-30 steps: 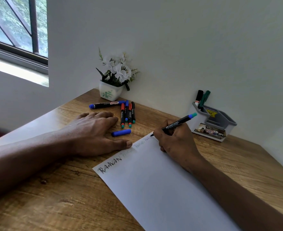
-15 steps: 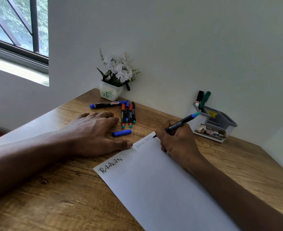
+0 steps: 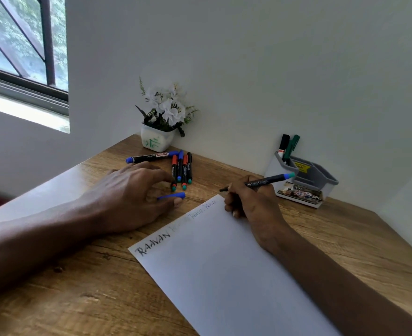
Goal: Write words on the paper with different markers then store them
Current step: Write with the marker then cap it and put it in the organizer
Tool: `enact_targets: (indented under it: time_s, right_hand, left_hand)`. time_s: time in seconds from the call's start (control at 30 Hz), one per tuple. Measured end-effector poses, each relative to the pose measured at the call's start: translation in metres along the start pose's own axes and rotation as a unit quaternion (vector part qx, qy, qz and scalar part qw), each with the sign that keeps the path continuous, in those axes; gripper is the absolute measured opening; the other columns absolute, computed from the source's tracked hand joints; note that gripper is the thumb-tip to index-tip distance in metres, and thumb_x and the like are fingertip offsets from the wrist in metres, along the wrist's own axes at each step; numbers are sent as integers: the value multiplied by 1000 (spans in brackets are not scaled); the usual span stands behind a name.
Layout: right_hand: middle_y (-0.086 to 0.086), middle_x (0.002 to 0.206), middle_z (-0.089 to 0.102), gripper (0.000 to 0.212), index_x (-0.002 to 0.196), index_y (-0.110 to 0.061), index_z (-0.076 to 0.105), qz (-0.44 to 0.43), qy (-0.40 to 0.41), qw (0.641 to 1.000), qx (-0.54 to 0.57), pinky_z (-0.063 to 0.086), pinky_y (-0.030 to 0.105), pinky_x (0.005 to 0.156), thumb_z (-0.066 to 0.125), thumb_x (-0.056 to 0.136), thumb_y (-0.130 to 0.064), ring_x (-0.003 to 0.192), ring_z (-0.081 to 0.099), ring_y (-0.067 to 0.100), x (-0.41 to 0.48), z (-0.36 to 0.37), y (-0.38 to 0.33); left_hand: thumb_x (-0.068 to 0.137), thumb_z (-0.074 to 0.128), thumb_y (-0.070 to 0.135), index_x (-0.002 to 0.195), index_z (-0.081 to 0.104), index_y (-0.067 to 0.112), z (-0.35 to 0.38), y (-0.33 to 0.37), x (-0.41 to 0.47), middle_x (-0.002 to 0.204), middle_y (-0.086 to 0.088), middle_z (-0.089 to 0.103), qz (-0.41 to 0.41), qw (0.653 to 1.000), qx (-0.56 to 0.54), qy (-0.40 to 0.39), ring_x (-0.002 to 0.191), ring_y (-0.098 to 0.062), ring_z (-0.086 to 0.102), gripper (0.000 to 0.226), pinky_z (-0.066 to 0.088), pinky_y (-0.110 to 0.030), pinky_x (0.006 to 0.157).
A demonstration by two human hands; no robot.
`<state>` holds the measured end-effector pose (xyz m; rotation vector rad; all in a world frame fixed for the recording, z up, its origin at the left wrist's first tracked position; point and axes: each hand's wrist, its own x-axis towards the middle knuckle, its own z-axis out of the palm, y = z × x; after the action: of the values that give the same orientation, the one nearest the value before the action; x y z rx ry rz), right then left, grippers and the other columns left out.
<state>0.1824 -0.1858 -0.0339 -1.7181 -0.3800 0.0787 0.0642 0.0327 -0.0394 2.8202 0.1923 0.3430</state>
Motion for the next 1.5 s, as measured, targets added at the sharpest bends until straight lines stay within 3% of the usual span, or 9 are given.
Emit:
enact_targets:
  time_s: [0.1,0.27,0.4,0.53,0.7,0.93,1.1,1.3,1.5]
  right_hand:
    - [12,75,73,15,94,-4,72,-8,-39,998,39,43,26,48,57,93,-3,67,67,19,-3,-1,-1]
    - [13,90,79,28,92,-16,78,-53,-114,989,82,43,26,52,52,100,-9,83,68,23,-7,-5,-2]
    - [13,88,79,18,98,-8,73,-99,-157,981,61,45,26,53,58,89,-13,80,70,21,-8,-6,-1]
    - [16,87,79,27,97,3,67,-101,-190,974,65,44,28,57,57,80,-16,79,71,16,-8,-9,0]
    - [15,89,79,20,92,-6,68,-92,-217,970,60,42,25,57,60,80,-19,88,72,21,-9,-8,1]
    - [15,89,79,20,93,-6,70,-98,-218,969,64,42,27,59,61,82,-19,96,74,32,-8,-8,0]
    - [17,88,79,22,94,-1,69,-104,-222,967,70,41,29,61,60,83,-18,91,72,25,-9,-10,0]
    - [20,89,78,17,96,-1,64,-109,-227,966,53,42,34,64,65,85,-14,87,76,17,-10,-9,-3]
    - [15,82,77,16,96,3,70,-151,-241,958,37,47,37,62,74,89,-10,75,69,23,-12,-6,-16]
  left_hand:
    - [81,51,81,132,58,51,0,4,-1,139,21,55,21,999,23,37,127,-7,52,60,45,-38,102]
    - [91,70,47,117,69,45,-2,10,-2,99,27,62,28,997,-2,77,85,6,56,26,47,-22,77]
    - [92,72,36,115,71,42,1,6,-3,92,24,68,26,991,-97,90,84,3,62,23,54,-24,75]
    - [95,70,31,108,74,44,4,3,-3,93,24,69,44,982,-159,97,85,1,64,19,51,-24,71]
    - [95,70,29,104,75,44,7,-1,0,98,25,71,64,973,-200,94,89,-4,66,18,55,-34,74]
    - [95,70,24,102,76,40,7,4,-2,92,29,68,87,971,-201,90,82,1,63,18,45,-22,68]
    - [95,70,27,105,75,40,7,2,-4,96,24,70,90,971,-195,109,87,-4,65,17,49,-23,67]
    - [94,71,26,106,76,39,6,8,-5,94,29,68,96,973,-175,115,86,-1,63,18,43,-13,64]
    - [97,68,24,109,75,32,6,14,-6,97,13,74,151,952,-242,115,89,-11,71,16,58,-34,73]
